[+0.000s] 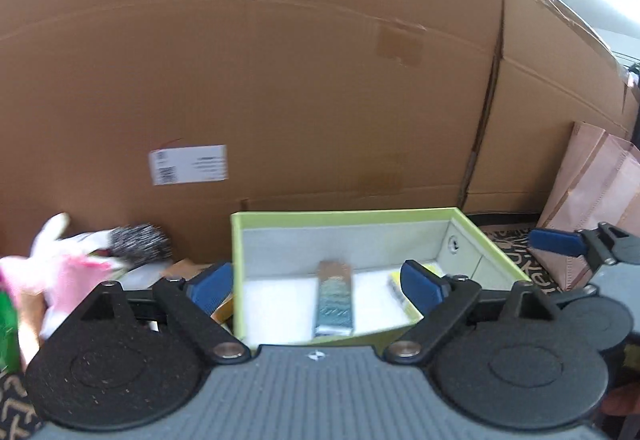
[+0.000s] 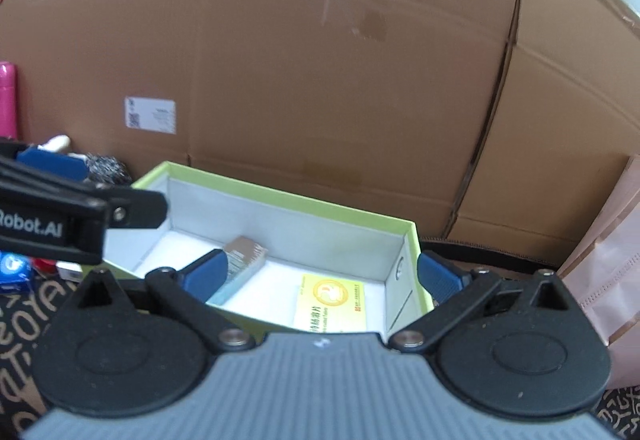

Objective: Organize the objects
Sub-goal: 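Move both tools back to the pile of boxes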

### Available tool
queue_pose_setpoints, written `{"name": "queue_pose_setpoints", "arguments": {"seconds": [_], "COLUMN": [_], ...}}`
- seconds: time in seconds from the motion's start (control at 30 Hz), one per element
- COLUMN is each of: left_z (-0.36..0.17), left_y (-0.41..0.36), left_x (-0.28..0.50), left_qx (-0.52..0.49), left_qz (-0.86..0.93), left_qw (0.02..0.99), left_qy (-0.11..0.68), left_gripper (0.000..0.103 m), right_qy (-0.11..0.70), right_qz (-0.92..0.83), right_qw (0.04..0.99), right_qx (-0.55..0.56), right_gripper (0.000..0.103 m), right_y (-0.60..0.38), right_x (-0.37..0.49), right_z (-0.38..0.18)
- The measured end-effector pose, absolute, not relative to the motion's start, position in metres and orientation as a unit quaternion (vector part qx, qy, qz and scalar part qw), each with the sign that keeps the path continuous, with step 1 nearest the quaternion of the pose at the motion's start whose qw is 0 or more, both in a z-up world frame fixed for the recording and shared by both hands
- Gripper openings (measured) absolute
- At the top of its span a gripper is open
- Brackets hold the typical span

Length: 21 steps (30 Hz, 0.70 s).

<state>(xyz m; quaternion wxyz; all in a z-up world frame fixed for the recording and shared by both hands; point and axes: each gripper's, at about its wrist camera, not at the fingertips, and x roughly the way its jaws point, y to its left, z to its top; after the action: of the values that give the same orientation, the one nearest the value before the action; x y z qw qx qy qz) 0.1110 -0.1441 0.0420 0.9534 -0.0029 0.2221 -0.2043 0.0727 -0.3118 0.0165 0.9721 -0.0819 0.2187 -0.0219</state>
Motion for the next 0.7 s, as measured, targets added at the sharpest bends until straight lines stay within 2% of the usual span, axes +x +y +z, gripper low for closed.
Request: {"name": "queue_pose_setpoints", "arguments": {"seconds": [0.4, 0.6, 0.7], "left_z": [0.007, -0.014, -0.021], "left_y": [-0.045, 0.005, 0.024], "left_x": [0.056, 0.056, 0.063], "left_qx": [0.004, -0.008, -0.013], "left_qz": [-0.111, -0.078, -0.06], "left_qw": [0.968, 0.966, 0.966], "left_qy": [0.225, 0.245, 0.25], "left_gripper": [0.094, 0.094, 0.094], "right_qy": [0.182, 0.205, 0.236], "right_qz": [0.049, 0.126, 0.158], "right_qw": [0.98, 0.97, 0.958], "right_qx": [-0.069, -0.025, -0.04], "right_gripper": [0.103, 0.103, 0.103], "right_y": [-0.247, -0.201, -0.168], "right_x": [0.012, 0.006, 0.023], "right_z": [-0.005, -0.029, -0.045]}}
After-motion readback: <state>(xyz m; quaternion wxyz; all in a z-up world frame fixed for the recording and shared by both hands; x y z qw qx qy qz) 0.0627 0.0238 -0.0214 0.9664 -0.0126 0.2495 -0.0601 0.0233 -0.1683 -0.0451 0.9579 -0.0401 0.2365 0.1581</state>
